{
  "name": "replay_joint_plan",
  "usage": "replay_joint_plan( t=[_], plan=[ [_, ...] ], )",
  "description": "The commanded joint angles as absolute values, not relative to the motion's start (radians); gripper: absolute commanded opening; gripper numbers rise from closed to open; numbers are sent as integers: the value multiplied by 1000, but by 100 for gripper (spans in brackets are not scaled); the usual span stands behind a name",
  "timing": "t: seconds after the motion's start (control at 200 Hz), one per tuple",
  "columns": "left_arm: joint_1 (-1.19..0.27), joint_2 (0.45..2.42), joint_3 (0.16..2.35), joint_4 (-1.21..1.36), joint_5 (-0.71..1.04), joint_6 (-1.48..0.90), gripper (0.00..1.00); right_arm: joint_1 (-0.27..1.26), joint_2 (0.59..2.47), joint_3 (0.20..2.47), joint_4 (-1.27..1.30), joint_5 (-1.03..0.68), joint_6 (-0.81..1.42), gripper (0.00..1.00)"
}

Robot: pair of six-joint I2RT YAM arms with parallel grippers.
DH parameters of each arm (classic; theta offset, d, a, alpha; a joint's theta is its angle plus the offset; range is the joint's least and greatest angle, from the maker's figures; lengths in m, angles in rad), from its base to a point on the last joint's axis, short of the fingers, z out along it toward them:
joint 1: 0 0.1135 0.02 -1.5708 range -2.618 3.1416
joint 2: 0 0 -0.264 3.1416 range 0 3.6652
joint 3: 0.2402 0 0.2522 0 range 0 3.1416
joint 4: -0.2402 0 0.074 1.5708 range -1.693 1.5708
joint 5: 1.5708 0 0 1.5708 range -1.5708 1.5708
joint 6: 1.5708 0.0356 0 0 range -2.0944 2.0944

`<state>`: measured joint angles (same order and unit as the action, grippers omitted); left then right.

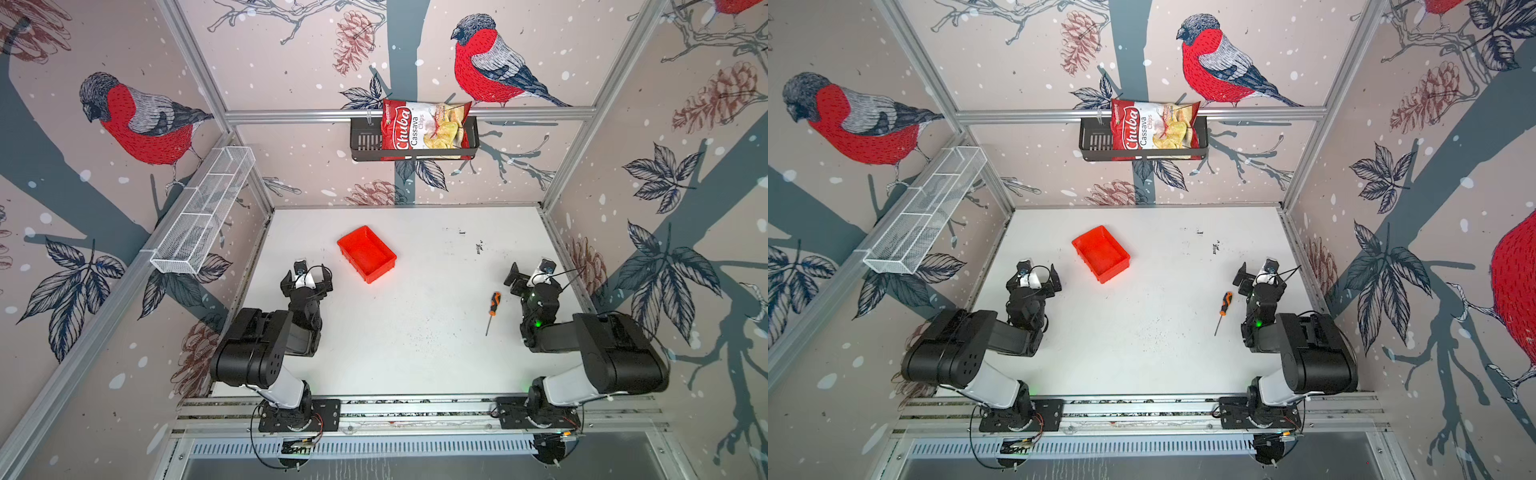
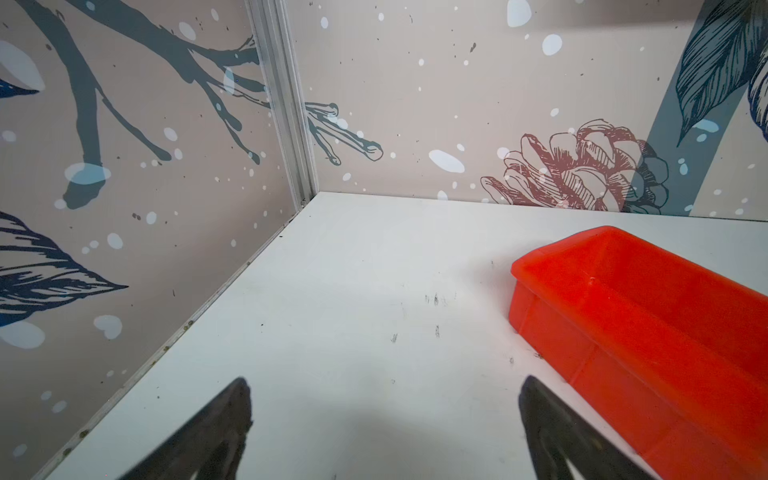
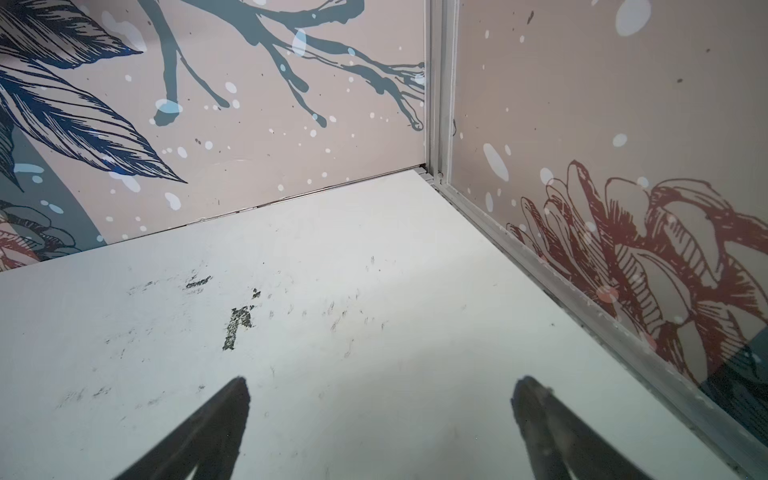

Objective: Put the screwdriver in the bin

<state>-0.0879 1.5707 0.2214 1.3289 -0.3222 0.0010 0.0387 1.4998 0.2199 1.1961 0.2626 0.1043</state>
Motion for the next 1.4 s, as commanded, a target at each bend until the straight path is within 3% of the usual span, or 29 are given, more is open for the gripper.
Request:
replay_joint_plan(
  t=[0.0,0.936,1.181,1.396],
  plan=[
    [-86,1568,220,1350,-332,0,99,40,1500,224,1216,276,101,100],
    [-86,1566,221,1351,-332,0,99,44,1494,224,1216,304,107,100],
    [-108,1531,173,1420,-334,28,99,57,1371,270,1043,324,97,100],
    [-144,1416,169,1333,-336,74,99,94,1287,322,904,391,89,100]
  ],
)
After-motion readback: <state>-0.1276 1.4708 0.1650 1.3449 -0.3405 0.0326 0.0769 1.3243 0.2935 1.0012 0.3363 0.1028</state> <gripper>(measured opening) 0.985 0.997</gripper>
